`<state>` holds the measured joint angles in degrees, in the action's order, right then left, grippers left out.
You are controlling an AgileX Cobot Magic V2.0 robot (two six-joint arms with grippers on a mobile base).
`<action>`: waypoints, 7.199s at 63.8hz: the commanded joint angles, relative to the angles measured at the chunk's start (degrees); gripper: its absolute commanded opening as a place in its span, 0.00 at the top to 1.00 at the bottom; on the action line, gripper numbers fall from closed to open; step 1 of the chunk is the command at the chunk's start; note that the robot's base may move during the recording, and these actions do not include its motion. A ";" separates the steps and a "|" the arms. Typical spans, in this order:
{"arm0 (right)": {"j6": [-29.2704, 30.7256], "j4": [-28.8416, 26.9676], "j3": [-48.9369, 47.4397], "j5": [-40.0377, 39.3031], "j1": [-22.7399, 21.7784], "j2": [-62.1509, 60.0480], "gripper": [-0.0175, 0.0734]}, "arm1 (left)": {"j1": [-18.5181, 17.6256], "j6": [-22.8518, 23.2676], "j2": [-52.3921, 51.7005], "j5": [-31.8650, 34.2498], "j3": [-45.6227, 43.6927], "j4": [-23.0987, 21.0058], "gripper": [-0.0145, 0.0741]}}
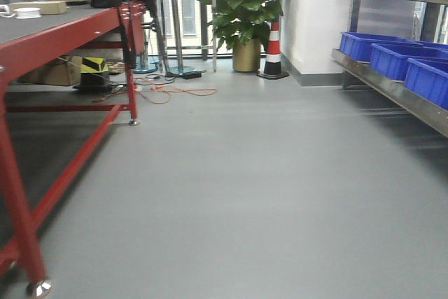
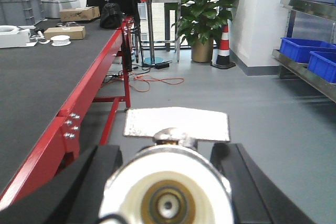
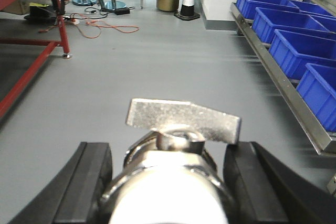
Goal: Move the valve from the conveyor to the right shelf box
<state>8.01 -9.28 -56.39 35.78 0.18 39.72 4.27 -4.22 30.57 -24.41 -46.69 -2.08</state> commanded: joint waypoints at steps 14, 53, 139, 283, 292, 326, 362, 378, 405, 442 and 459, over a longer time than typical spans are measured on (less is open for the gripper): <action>0.31 0.03 -0.86 -4.14 -0.01 -0.36 0.98 | -0.08 0.37 -0.41 3.24 -0.26 -0.39 0.96; 0.31 0.03 -0.86 -4.14 -0.01 -0.36 0.98 | -0.08 0.37 -0.41 3.24 -0.26 -0.39 0.96; 0.31 0.03 -0.86 -4.14 -0.01 -0.36 0.98 | -0.08 0.37 -0.41 3.24 -0.26 -0.39 0.96; 0.31 0.03 -0.86 -4.14 -0.01 -0.36 0.98 | -0.08 0.37 -0.41 3.24 -0.26 -0.39 0.96; 0.31 0.03 -0.86 -4.14 -0.01 -0.36 0.98 | -0.08 0.37 -0.41 3.24 -0.26 -0.39 0.96; 0.31 0.03 -0.86 -4.14 -0.01 -0.36 0.98 | -0.08 0.37 -0.41 3.24 -0.26 -0.39 0.96; 0.31 0.03 -0.86 -6.96 -0.01 -0.38 0.98 | -0.08 0.37 -0.41 3.24 -0.26 -0.39 0.96; 0.31 0.03 -0.86 -8.89 -0.01 -0.38 0.98 | -0.06 0.37 -0.41 3.24 -0.26 -0.50 0.96; 0.31 0.03 -2.93 -8.82 -0.01 1.94 0.98 | -0.06 0.37 0.99 6.71 -3.48 -0.50 0.96; 1.64 0.03 -34.09 -0.49 18.18 29.53 0.98 | -23.81 -0.17 38.27 -3.68 -38.10 -0.19 0.96; 1.64 0.03 -43.44 5.94 22.53 42.69 0.98 | -30.38 -0.17 56.91 -8.60 -52.72 0.36 0.96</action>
<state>9.26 -9.36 -97.37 43.16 22.04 79.72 -24.99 -4.44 83.23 -33.09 -95.41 -2.01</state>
